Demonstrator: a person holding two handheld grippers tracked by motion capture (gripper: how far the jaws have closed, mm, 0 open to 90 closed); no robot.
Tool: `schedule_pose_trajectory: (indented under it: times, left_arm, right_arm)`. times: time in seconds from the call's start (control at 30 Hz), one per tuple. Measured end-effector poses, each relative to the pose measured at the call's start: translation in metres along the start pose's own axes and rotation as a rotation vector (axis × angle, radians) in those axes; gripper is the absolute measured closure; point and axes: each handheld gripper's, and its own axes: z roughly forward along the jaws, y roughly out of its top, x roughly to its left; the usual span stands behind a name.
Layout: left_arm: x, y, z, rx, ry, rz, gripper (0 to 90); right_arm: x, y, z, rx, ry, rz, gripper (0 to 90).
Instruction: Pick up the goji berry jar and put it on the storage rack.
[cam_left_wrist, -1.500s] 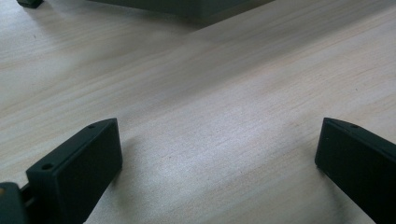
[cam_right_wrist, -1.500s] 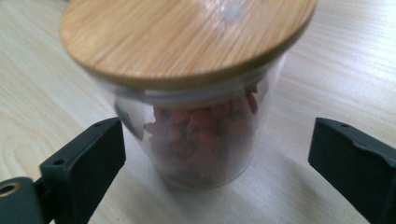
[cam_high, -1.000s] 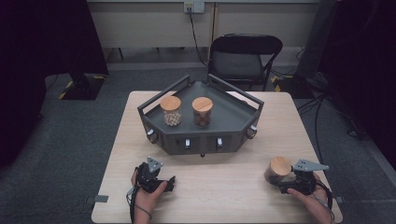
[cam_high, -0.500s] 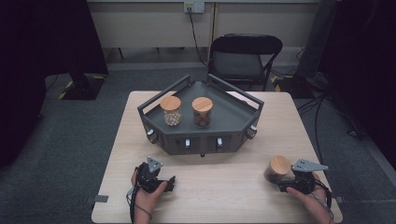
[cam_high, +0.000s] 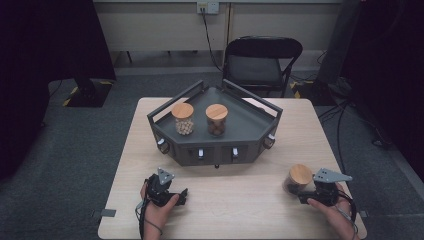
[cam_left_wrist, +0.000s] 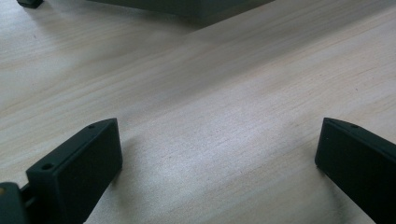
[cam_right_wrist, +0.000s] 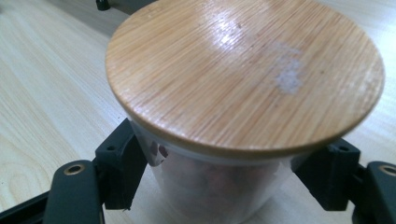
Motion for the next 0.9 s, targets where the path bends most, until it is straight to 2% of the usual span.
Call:
schedule_pose_trajectory:
  times: [0.2, 0.47, 0.9]
  left_arm:
    - [0.0, 0.0, 0.0, 0.0, 0.0, 0.0, 0.0]
    - [0.0, 0.0, 0.0, 0.0, 0.0, 0.0, 0.0]
    - [0.0, 0.0, 0.0, -0.001, 0.0, 0.002, 0.0]
  right_arm:
    - [-0.001, 0.018, -0.002, -0.003, 0.027, -0.019, 25.2]
    - [-0.004, 0.044, -0.001, -0.022, 0.072, -0.019, 25.2]
    - [-0.002, 0.087, 0.004, -0.021, 0.101, -0.063, 25.2]
